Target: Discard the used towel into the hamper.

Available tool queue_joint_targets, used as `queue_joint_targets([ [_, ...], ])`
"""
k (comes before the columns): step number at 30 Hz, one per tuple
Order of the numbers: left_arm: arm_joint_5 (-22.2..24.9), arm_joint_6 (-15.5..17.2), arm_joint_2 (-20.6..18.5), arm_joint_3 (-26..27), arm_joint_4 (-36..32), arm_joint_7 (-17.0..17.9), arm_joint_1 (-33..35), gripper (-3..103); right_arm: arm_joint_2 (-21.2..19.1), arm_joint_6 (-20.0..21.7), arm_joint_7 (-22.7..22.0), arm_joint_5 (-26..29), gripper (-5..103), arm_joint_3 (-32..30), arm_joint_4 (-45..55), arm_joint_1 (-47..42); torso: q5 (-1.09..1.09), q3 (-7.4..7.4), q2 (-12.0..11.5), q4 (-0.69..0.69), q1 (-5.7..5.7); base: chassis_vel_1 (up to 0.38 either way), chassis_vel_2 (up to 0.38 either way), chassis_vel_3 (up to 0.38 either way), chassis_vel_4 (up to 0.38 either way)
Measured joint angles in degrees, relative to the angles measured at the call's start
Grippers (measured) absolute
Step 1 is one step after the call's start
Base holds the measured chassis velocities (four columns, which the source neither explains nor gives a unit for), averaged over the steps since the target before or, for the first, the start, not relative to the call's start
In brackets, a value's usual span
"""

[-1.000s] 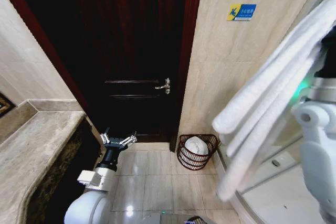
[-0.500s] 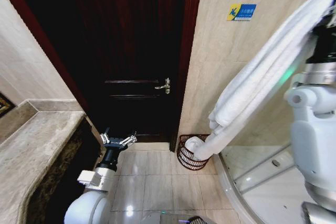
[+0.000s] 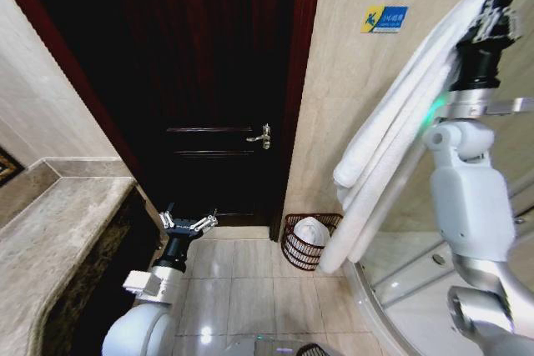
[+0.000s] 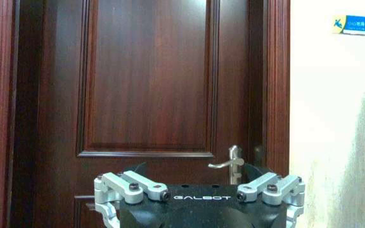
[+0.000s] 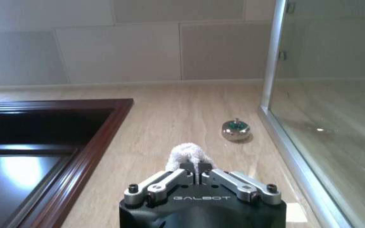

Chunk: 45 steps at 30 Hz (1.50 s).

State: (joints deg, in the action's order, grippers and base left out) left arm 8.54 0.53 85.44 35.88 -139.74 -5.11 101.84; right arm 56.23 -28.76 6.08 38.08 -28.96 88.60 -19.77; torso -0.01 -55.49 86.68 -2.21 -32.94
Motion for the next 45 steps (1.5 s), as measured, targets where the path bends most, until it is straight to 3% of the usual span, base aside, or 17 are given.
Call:
queue_joint_targets([
  [14,0.0,0.0,0.0,0.0,0.0,0.0,0.0,100,4.7,-2.0,0.9,-2.2,2,1.2,-3.8,0.6,0.01,0.0,0.0,0.0,0.0,0.0,0.0,0.0,0.0],
  [45,0.0,0.0,0.0,0.0,0.0,0.0,0.0,100,5.3,-0.9,2.2,-2.8,2,1.6,-2.4,-0.8,0.0,0.0,0.0,0.0,-0.02,-0.041,0.038,0.046,-0.044],
])
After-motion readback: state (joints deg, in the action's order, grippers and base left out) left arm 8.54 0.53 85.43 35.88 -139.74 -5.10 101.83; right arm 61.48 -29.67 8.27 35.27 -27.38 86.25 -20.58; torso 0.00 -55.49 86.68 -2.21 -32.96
